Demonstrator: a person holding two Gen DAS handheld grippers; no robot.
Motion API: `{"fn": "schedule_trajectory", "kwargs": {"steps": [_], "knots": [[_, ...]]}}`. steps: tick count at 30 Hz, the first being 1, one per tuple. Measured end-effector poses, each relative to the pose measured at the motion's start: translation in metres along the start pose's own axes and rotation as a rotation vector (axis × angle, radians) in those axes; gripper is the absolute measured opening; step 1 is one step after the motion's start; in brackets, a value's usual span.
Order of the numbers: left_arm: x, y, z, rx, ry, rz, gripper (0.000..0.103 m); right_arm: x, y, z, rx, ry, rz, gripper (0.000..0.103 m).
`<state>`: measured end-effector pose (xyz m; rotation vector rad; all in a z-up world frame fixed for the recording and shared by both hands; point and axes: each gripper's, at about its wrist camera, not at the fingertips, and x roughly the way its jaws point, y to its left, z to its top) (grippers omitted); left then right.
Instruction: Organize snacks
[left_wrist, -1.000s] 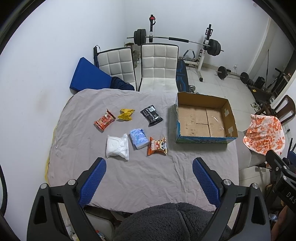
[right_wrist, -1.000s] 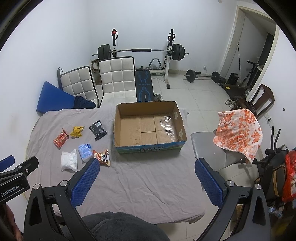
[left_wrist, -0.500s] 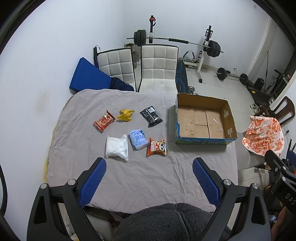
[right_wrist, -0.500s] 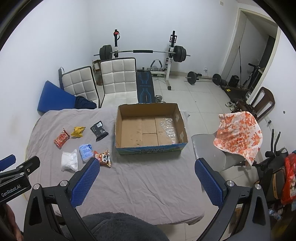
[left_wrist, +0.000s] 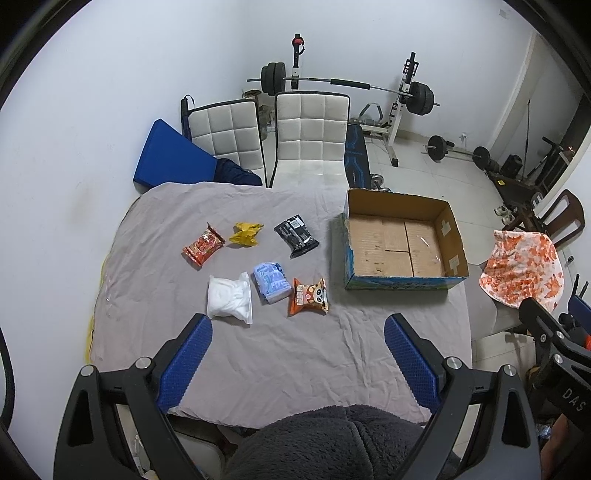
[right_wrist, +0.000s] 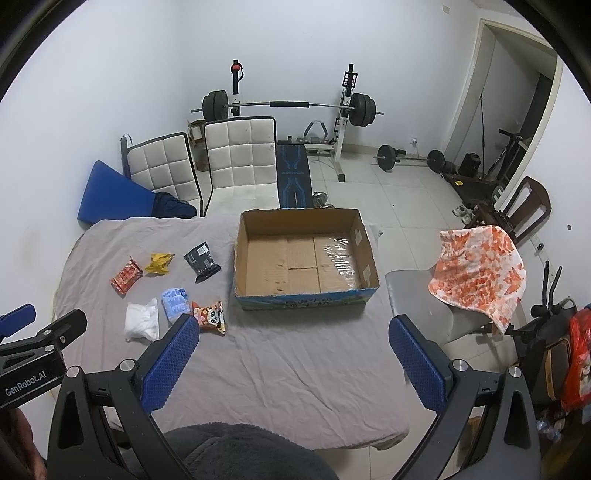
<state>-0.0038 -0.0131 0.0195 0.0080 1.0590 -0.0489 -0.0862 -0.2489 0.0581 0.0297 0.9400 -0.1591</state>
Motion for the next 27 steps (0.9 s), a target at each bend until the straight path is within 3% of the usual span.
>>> {"fn": "schedule_trajectory", "kwargs": {"steps": [27], "knots": [[-0.0043,-0.0063,-0.0002,0.021,-0.018,-0.001,0.096,-0.0018,0.0039,-0.0007,0.016,-0.009,0.018,0.103]]}}
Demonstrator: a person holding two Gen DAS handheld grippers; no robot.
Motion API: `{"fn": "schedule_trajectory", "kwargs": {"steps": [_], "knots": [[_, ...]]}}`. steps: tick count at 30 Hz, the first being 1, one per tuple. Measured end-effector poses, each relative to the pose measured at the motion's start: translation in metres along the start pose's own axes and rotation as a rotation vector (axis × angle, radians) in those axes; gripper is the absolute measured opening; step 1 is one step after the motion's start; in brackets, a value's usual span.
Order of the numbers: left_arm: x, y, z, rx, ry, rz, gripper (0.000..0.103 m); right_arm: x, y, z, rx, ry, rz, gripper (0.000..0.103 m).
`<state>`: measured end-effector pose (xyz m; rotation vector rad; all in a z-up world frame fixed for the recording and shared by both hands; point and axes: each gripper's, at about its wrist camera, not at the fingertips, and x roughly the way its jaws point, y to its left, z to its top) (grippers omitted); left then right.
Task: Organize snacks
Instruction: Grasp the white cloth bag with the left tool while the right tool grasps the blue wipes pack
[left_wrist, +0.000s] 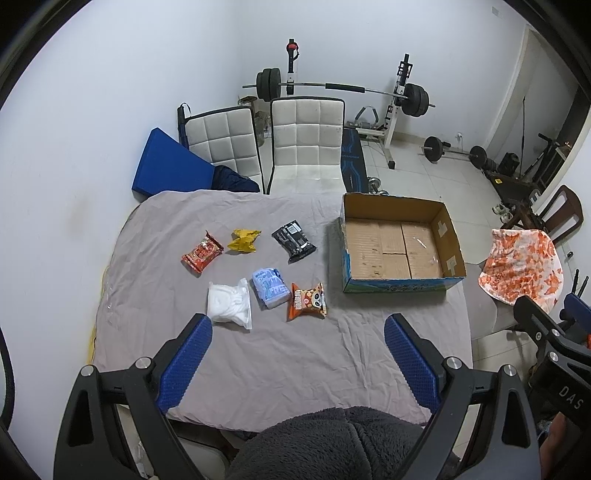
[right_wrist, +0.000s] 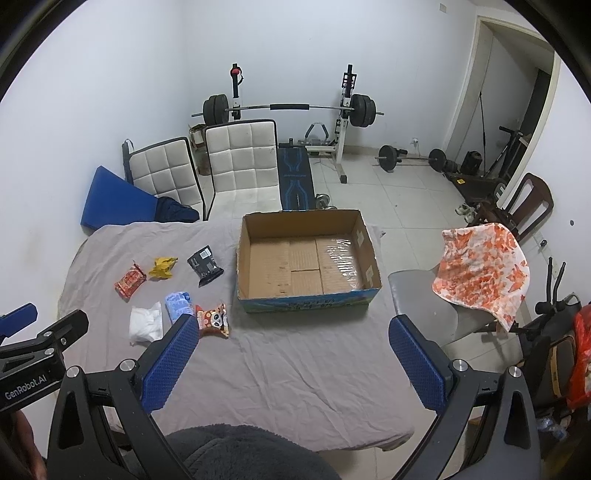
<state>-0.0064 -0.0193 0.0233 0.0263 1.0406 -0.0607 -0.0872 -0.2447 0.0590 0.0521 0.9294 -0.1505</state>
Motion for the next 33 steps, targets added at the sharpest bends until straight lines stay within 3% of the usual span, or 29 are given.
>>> {"fn": "schedule_trajectory", "kwargs": {"steps": [6,13,17,21,28,33], "knots": [[0.023,0.017,0.01,-0.042,0.014,0.036,0.096,0.038,0.006,0.006,0.014,0.056,0.055,0.103],[0.083,0.092,0.024,-0.183,0.072,0.13,0.096,0.132,0.056,0.012,-0.072,0.199,0.128,0.103],[0.139,0.134,0.022,-0.231,0.172,0.154,0.096,0.202,0.101,0.01,-0.127,0.304,0.185,0.103],[0.212,0.165,0.009,-0.259,0.286,0.128,0.096,0.269,0.149,0.005,-0.185,0.383,0.205,0.103],[0.34,0.182,-0.009,-0.212,0.462,0.066,0.096,0.385,0.219,-0.008,-0.232,0.499,0.217,0.103],[0.423,0.18,-0.023,-0.156,0.603,0.02,0.096,0.432,0.244,-0.022,-0.252,0.565,0.199,0.103]]}}
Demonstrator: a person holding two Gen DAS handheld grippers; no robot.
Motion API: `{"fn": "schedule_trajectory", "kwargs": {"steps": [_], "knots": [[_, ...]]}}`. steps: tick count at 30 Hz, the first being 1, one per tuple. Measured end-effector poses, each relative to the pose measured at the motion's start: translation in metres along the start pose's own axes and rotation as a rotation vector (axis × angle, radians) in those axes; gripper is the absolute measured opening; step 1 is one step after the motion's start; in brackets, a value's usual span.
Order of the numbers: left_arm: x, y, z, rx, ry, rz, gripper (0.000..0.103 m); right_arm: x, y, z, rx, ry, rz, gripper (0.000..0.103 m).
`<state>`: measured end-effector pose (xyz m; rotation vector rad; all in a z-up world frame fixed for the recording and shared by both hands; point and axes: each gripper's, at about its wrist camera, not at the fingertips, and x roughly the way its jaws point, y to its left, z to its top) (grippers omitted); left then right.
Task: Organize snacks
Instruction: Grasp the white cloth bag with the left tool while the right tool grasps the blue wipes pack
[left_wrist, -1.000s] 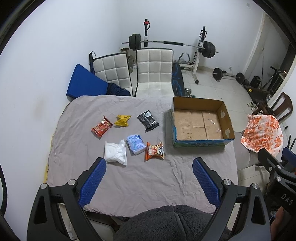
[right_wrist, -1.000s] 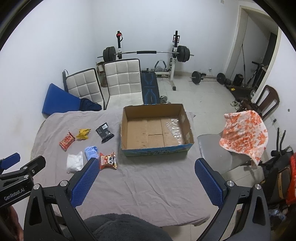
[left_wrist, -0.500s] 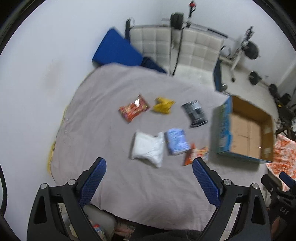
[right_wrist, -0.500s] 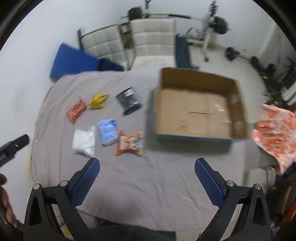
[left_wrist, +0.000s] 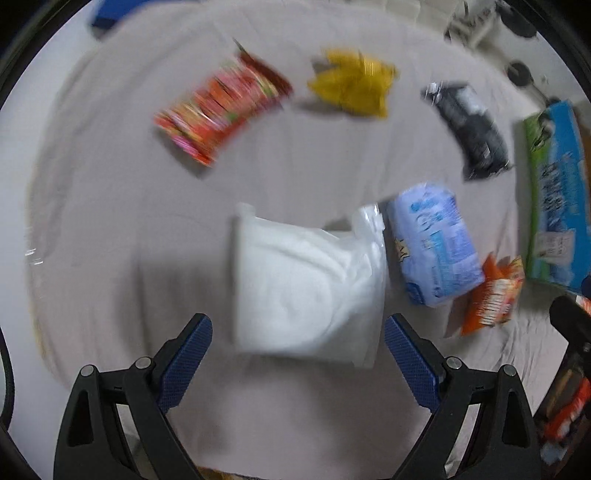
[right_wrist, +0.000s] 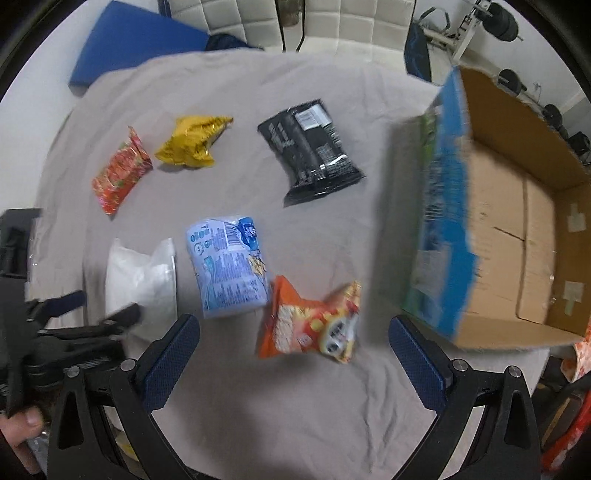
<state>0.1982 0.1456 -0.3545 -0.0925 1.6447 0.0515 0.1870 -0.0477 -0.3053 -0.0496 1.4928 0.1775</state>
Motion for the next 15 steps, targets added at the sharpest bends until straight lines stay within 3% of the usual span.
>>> {"fn": "schedule_trajectory", "kwargs": {"steps": [3,15], "knots": [[0.03,-0.006,0.009,0.026,0.073,-0.003,0.096,0.024,0.008,0.008,-0.013,0.035,-0.02,0.103],[0.041,-0.002,0.003,0.036,-0.042,-0.054,0.099,0.086,0.043,0.035,-0.023,0.125,0.049,0.097]]}}
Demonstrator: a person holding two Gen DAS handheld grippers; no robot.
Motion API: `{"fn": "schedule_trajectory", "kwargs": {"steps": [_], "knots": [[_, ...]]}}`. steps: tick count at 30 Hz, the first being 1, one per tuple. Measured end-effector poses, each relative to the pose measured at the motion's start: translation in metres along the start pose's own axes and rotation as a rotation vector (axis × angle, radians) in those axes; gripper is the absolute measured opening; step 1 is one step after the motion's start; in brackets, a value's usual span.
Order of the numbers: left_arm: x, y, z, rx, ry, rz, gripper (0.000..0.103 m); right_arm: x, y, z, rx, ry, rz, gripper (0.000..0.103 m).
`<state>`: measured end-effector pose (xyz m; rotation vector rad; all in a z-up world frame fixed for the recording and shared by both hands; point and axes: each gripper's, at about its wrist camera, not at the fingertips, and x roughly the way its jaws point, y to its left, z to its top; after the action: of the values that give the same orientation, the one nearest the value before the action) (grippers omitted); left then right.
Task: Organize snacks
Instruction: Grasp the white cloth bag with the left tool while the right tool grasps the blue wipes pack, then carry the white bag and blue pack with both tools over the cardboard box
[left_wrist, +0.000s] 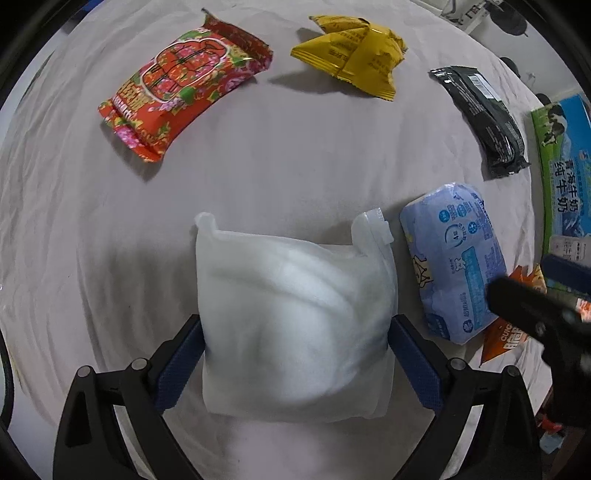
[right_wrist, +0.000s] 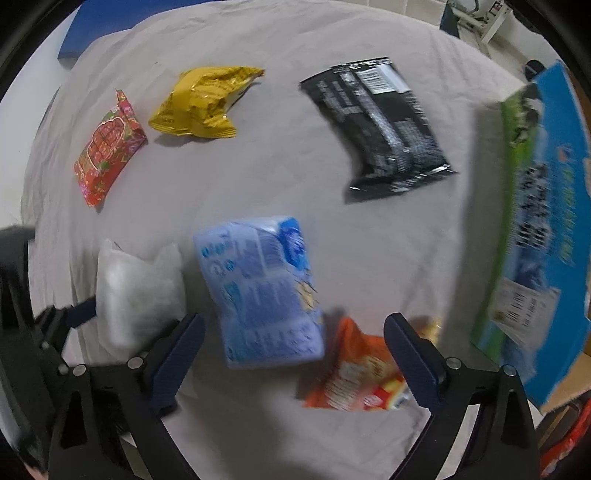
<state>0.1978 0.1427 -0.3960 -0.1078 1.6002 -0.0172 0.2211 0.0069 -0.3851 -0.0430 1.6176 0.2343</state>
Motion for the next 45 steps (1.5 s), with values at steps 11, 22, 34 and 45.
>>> {"fn": "schedule_trajectory", "kwargs": {"steps": [11,22,34,45], "knots": [[0.017,-0.005,-0.022,-0.01,-0.009,-0.005,0.076,0.038,0.003,0.012,0.044,0.079,0.0,0.087],[0.018,0.026,-0.036,-0.103,-0.028,0.033,0.075,0.08,0.031,0.013,0.031,0.129,-0.033,0.071],[-0.002,0.036,-0.049,-0.114,-0.082,0.028,0.074,0.076,0.051,-0.009,0.066,0.103,-0.051,0.047],[-0.051,0.011,-0.053,-0.093,-0.177,0.012,0.074,0.004,0.047,-0.05,0.038,0.028,0.004,0.046]]}}
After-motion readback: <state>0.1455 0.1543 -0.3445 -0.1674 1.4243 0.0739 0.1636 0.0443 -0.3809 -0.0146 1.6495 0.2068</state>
